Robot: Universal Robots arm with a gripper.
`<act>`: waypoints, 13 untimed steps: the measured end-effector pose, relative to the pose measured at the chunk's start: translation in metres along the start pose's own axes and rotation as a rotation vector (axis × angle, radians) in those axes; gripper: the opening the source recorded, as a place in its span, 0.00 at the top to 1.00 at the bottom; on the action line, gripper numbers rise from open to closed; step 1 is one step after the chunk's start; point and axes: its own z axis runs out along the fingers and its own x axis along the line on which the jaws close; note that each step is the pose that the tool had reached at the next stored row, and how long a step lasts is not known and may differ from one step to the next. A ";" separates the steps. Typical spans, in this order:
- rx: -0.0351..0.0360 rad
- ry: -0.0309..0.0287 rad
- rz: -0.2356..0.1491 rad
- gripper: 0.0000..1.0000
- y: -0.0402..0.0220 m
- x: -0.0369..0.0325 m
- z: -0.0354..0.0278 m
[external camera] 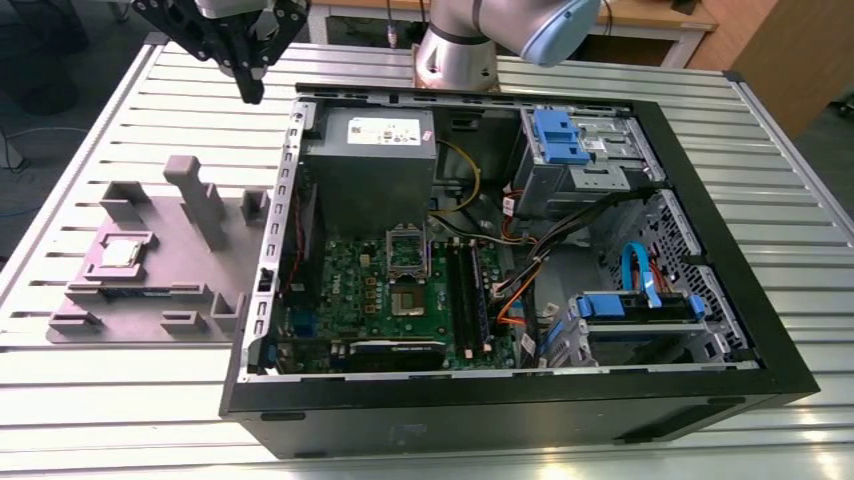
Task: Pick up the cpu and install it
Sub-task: 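Reach for the cpu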
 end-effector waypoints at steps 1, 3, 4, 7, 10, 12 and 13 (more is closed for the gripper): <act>0.0000 0.0000 0.000 0.89 -0.0001 0.0015 0.0000; 0.0001 0.0001 0.000 0.89 -0.0003 0.0045 -0.0001; 0.0001 0.0001 0.000 0.89 -0.0003 0.0058 -0.0002; 0.0000 0.0000 0.000 0.89 -0.0005 0.0084 -0.0002; 0.0000 0.0001 0.000 0.89 -0.0006 0.0095 -0.0002; 0.0001 0.0001 0.000 0.89 -0.0006 0.0097 -0.0003; 0.0001 0.0001 0.000 0.89 -0.0006 0.0100 -0.0003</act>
